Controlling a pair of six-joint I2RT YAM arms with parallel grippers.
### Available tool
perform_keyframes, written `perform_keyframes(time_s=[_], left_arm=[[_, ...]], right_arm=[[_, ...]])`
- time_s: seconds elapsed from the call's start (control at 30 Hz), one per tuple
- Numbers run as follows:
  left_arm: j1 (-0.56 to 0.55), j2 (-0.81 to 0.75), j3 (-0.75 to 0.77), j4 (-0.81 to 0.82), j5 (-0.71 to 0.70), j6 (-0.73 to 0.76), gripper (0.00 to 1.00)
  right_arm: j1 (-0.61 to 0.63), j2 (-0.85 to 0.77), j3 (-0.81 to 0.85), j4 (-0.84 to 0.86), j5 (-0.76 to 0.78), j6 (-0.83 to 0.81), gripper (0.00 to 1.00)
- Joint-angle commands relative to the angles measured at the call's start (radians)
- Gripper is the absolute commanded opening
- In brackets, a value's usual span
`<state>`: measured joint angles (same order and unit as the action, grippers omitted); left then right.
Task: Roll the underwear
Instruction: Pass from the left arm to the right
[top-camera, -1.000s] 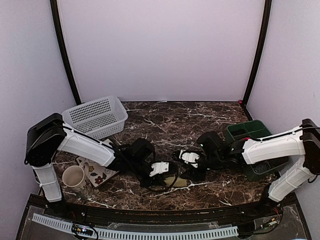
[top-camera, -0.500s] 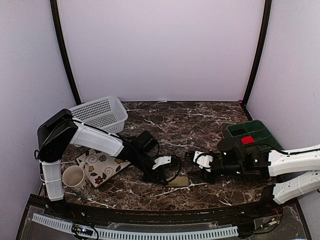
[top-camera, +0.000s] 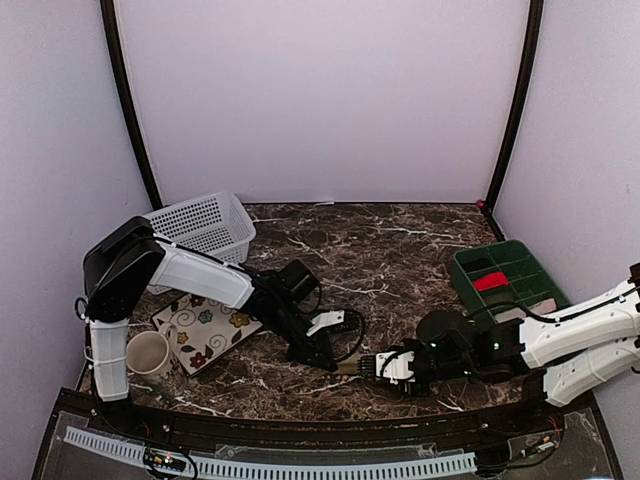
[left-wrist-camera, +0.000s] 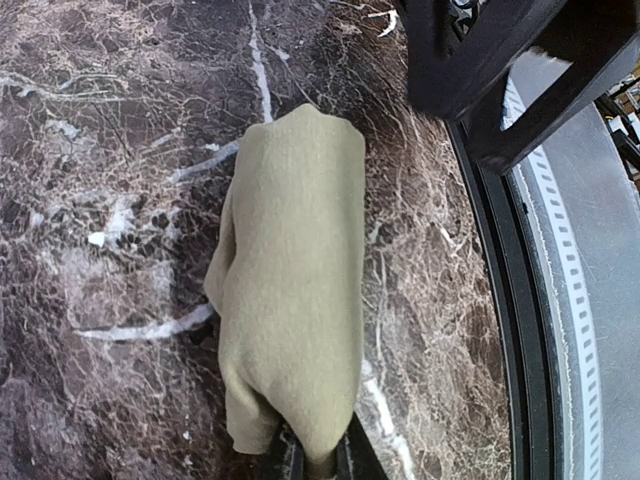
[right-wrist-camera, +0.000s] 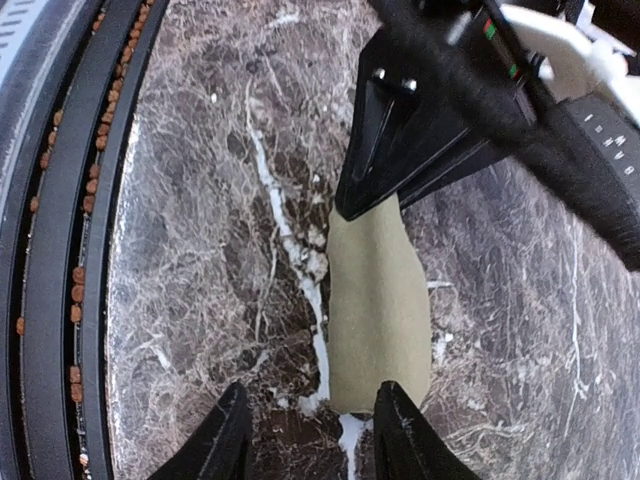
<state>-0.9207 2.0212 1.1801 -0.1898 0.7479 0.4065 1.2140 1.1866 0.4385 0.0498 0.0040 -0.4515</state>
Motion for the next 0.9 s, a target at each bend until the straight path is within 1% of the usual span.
perform_keyframes(time_s=[0.0, 0.3, 0.53, 0.77, 0.87], left_arm=[[-0.004, 0.053, -0.006, -0.116, -0.036, -0.012, 0.09], [-0.002, 0.058, -0.011, -0.116, -0.028, -0.016, 0.09], [0.0, 0.059, -0.013, -0.12, -0.028, -0.008, 0.09], [0.004, 0.057, -0.016, -0.121, -0.025, -0.006, 0.09], [0.005, 0.057, -0.011, -0.128, -0.029, -0.002, 0.1]], right_arm=[[0.008, 0.054, -0.008, 0.108, 0.013, -0.077, 0.43], [0.012, 0.171, 0.074, 0.107, 0.065, -0.097, 0.51], [0.014, 0.286, 0.168, 0.094, 0.127, -0.095, 0.51], [0.015, 0.366, 0.199, 0.059, 0.182, -0.095, 0.53], [0.014, 0.387, 0.193, 0.042, 0.184, -0.086, 0.51]])
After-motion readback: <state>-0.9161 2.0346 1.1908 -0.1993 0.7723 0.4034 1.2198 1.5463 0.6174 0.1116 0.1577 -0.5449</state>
